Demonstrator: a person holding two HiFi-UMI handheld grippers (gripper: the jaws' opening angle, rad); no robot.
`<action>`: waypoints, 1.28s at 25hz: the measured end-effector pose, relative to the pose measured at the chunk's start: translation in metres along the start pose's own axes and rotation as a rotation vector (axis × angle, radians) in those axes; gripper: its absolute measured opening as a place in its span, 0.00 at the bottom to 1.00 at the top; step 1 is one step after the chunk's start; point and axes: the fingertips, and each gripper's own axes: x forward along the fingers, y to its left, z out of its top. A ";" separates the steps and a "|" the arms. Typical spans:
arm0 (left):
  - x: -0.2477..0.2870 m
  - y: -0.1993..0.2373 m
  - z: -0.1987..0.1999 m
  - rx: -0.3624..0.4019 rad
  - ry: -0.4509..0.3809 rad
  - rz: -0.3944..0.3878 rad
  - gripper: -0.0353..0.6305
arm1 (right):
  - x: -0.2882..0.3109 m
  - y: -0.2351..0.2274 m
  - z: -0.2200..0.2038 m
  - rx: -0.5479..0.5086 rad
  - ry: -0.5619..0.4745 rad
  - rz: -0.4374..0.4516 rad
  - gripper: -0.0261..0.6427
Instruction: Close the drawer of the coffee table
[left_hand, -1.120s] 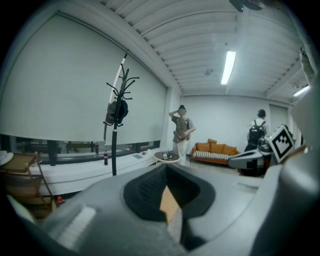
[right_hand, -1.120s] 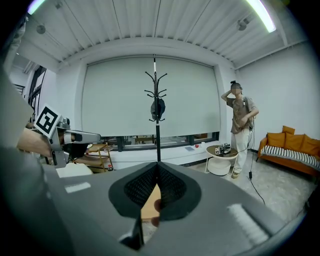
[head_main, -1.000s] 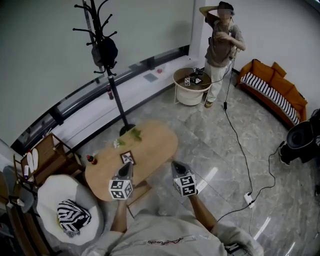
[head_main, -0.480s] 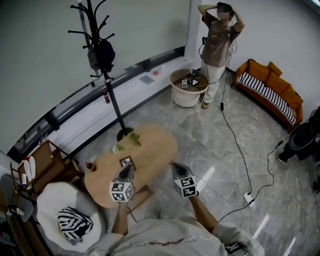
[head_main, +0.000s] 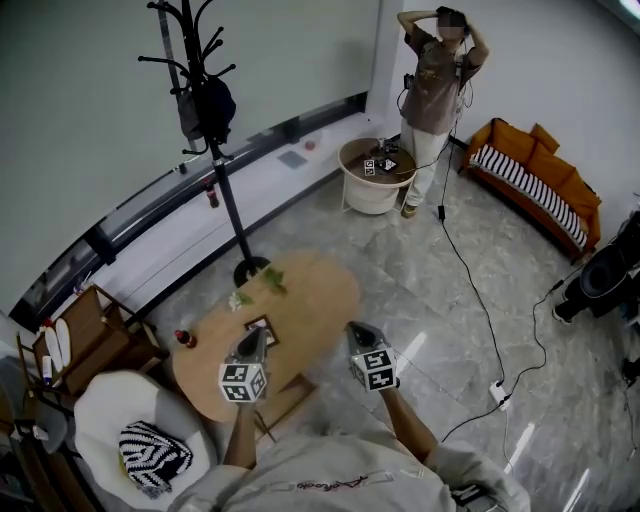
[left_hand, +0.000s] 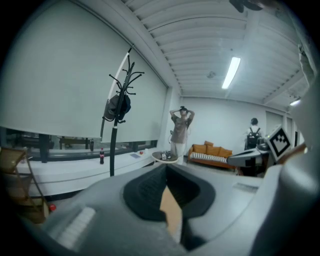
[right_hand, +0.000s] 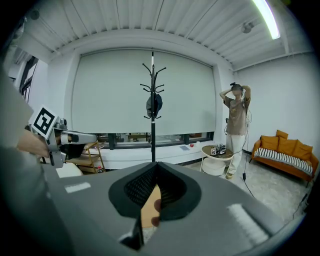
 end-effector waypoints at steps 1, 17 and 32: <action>-0.003 0.007 0.000 -0.002 -0.002 0.004 0.05 | 0.004 0.006 0.002 -0.005 0.003 0.004 0.05; -0.077 0.096 -0.008 -0.055 -0.018 0.245 0.05 | 0.078 0.095 0.021 -0.064 0.005 0.231 0.05; -0.155 0.092 -0.023 -0.132 -0.048 0.670 0.05 | 0.122 0.143 0.032 -0.199 0.014 0.626 0.05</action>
